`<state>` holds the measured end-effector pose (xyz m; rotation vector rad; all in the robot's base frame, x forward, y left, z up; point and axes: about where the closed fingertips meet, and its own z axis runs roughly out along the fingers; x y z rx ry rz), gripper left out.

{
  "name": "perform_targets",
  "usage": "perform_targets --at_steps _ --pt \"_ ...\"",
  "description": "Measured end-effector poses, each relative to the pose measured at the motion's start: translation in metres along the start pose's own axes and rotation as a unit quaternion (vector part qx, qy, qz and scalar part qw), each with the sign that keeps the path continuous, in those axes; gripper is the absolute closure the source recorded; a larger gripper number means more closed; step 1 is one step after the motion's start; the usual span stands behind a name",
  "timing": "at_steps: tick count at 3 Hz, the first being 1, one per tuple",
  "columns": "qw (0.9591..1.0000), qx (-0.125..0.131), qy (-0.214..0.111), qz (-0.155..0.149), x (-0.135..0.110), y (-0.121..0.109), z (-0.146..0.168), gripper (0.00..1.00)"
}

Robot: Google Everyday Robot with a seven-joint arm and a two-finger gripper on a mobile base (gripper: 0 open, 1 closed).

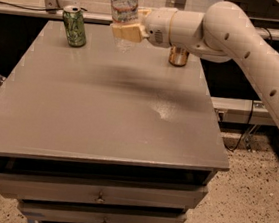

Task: Move water bottle near green can

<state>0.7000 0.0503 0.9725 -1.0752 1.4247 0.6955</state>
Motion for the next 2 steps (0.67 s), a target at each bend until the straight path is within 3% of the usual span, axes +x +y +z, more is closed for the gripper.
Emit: perform_targets --at_steps 1,2 --pt "0.9996 0.024 0.012 0.013 0.013 -0.036 0.03 1.0" --pt "0.9983 0.034 0.032 0.036 0.032 -0.053 0.068 1.0"
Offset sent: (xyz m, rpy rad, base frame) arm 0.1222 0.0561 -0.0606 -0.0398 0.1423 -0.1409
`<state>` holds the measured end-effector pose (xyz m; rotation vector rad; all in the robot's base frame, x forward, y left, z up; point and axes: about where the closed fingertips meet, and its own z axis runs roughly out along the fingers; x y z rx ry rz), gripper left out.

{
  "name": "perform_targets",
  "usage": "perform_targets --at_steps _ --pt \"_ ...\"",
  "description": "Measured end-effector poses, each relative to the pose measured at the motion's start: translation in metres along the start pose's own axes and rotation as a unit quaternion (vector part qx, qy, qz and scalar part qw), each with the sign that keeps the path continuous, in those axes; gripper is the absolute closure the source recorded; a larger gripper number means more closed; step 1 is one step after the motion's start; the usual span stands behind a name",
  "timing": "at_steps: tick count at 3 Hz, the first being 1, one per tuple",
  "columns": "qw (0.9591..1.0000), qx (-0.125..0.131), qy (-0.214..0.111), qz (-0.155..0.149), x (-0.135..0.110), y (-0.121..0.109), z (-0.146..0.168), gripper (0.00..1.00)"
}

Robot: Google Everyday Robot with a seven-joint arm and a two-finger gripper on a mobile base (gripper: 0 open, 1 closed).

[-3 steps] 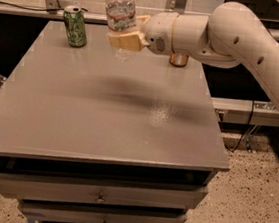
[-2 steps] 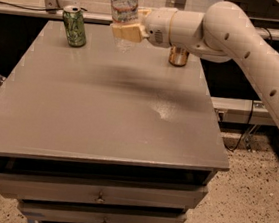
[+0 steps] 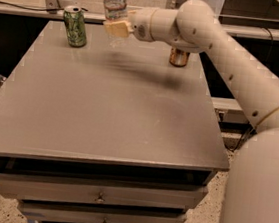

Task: Move water bottle near green can

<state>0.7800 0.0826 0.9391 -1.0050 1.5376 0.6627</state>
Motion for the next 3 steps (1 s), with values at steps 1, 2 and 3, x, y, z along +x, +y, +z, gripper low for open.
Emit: perform_targets --at_steps 1,2,3 --pt "0.9994 0.005 0.018 0.028 0.022 -0.004 0.034 1.0" --pt "0.9988 0.002 0.012 0.048 0.027 0.0 0.068 1.0" --pt "0.9981 -0.002 0.011 0.061 0.031 0.004 0.089 1.0"
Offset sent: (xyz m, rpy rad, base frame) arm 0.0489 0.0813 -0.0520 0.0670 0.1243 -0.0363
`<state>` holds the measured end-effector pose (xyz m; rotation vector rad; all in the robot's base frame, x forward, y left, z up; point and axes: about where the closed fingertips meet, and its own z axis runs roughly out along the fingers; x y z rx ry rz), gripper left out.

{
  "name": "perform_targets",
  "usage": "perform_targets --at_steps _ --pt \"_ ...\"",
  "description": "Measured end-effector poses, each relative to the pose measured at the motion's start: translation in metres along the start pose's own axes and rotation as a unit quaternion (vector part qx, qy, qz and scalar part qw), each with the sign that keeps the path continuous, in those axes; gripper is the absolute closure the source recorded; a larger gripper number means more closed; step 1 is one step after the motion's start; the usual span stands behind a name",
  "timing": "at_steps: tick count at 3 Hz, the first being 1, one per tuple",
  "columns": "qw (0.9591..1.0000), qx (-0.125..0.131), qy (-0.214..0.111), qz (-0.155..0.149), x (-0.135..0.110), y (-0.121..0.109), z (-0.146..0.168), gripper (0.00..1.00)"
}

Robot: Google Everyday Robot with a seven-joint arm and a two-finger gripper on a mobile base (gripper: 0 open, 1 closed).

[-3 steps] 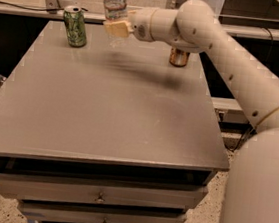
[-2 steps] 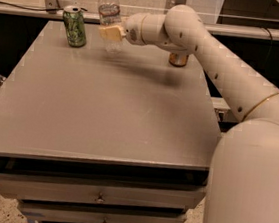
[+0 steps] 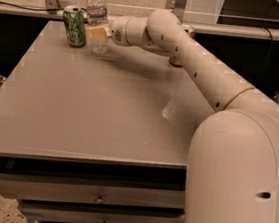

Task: Move water bottle near green can

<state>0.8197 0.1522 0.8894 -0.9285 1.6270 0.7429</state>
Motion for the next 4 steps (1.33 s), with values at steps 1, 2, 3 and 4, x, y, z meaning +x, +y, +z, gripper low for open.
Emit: perform_targets --at_steps 1,2,3,4 --pt "0.9999 -0.001 -0.002 0.011 0.0031 0.0005 0.0095 0.84" --pt "0.9999 -0.001 -0.002 0.012 0.002 0.0005 0.0097 0.61" --pt "0.9999 -0.001 -0.002 0.012 0.0006 0.0006 0.0093 0.38" --pt "0.9999 -0.001 -0.002 0.012 0.0006 0.0006 0.0093 0.15"
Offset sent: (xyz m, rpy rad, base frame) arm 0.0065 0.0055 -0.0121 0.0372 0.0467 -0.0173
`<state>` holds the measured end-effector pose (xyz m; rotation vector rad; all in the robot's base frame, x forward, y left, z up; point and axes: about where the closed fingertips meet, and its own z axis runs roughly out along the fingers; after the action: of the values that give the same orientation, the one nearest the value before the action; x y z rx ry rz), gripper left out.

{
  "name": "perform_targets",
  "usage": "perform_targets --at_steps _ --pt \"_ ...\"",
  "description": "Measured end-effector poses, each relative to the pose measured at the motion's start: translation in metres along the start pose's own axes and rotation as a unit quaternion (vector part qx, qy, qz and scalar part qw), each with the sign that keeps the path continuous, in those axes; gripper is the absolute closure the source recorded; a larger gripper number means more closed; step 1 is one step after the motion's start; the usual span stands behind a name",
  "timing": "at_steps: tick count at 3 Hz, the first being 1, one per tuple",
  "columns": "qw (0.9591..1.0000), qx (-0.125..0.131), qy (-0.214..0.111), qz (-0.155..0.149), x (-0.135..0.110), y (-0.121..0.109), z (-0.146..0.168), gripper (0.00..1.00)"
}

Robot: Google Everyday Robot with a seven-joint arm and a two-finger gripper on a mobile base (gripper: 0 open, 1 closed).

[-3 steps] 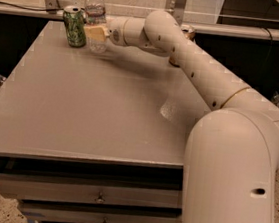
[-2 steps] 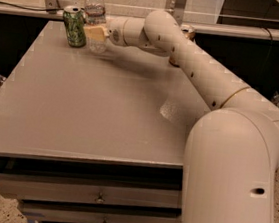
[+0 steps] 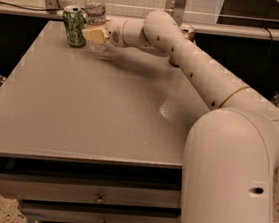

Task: Move water bottle near green can

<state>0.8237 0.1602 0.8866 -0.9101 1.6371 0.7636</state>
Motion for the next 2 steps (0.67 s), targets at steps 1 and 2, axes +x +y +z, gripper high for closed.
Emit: perform_targets --at_steps 1,2 --pt "0.9998 -0.003 -0.004 0.017 0.0108 0.0053 -0.0001 0.0" --pt "0.9996 -0.003 -0.007 0.028 0.0174 0.0094 -0.0043 0.0"
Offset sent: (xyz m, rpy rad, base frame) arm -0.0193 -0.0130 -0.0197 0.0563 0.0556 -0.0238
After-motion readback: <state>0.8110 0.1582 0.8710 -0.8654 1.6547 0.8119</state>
